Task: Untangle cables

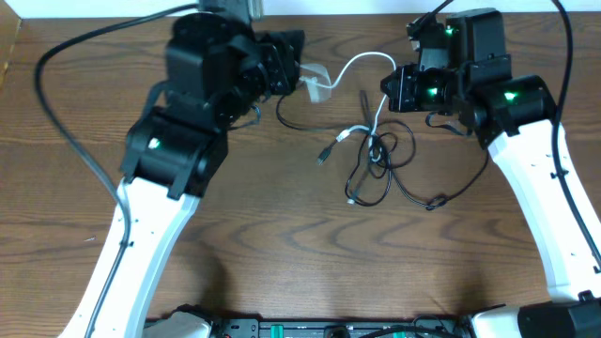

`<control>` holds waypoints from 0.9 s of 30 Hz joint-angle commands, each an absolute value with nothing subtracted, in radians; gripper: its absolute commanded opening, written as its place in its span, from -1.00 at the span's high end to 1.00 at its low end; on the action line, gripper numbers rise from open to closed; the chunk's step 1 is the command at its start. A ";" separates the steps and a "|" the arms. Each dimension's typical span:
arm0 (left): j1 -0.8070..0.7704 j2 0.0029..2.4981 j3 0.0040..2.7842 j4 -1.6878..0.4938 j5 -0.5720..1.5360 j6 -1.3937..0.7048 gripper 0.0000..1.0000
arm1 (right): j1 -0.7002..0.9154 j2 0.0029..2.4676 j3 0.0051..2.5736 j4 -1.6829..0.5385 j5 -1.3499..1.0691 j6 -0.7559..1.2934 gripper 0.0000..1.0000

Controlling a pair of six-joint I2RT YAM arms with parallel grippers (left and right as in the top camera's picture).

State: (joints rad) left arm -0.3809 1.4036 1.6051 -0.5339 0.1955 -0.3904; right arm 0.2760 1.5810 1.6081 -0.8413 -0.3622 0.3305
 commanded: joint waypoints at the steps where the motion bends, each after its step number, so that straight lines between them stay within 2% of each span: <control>1: -0.376 1.460 1.616 -0.607 0.176 -0.348 -0.17 | 0.271 1.577 1.613 -0.808 -0.340 0.397 0.98; 8: -0.376 1.551 1.616 -0.680 0.133 -0.348 -0.21 | 0.224 1.576 1.804 -0.799 -0.479 0.364 0.98; 13: -0.376 1.574 1.611 -0.685 0.133 -0.348 -0.21 | 0.197 1.576 1.938 -0.822 -0.476 0.351 0.98; 22: -0.376 1.575 1.588 -0.699 0.133 -0.348 -0.21 | 0.124 1.575 2.095 -0.729 -0.497 0.409 0.98; 27: -0.376 1.575 1.574 -0.702 0.134 -0.348 -0.21 | 0.129 1.580 2.114 -0.710 -0.395 0.414 0.98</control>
State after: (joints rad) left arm -0.3813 1.5719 1.5894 -0.6994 0.1501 -0.3618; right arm 0.1287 1.5875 2.0956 -0.6987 -0.4519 0.3950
